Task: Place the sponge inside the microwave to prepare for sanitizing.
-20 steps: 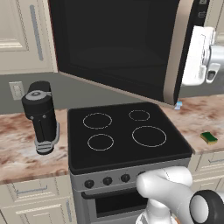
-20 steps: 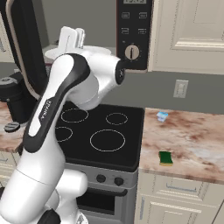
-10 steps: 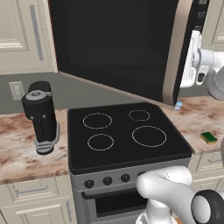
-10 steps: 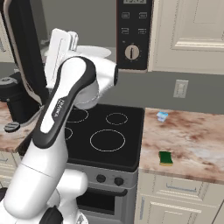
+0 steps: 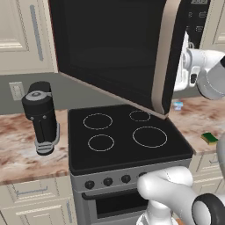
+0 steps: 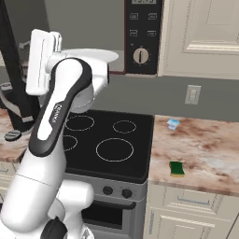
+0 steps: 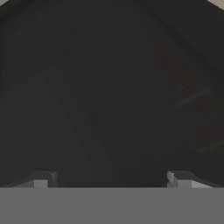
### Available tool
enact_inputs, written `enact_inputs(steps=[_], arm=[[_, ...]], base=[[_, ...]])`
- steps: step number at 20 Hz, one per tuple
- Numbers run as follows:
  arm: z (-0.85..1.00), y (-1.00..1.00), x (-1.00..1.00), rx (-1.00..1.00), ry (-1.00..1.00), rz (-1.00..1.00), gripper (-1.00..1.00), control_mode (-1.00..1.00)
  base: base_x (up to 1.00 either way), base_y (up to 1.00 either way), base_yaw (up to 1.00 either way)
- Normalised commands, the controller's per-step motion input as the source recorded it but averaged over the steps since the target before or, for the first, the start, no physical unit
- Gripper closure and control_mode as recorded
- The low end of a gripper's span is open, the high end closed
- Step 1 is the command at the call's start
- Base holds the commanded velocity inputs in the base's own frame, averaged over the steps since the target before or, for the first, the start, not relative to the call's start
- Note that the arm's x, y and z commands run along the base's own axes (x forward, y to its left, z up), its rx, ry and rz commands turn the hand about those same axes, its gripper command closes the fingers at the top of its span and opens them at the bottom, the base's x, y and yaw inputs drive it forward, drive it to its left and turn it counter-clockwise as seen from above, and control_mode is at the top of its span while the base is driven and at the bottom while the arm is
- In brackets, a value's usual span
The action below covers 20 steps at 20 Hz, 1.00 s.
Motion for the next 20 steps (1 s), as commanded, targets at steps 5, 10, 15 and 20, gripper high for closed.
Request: enact_inputs(steps=[5, 10, 15, 20], arm=[[0.0, 0.7, -0.3, 0.0, -0.01, 0.05, -1.0, -1.0], [-0.02, 0.81, -0.17, 0.0, -0.06, 0.0, -1.0, -1.0], [-0.06, 0.86, -0.01, 0.0, -0.06, -0.07, -1.0, -1.0], [-0.04, 0.8, 0.01, 0.0, -0.04, -0.11, -1.0, -1.0]], base=[[0.0, 0.0, 0.0], [0.0, 0.0, 0.0], [0.0, 0.0, 0.0], [0.0, 0.0, 0.0]])
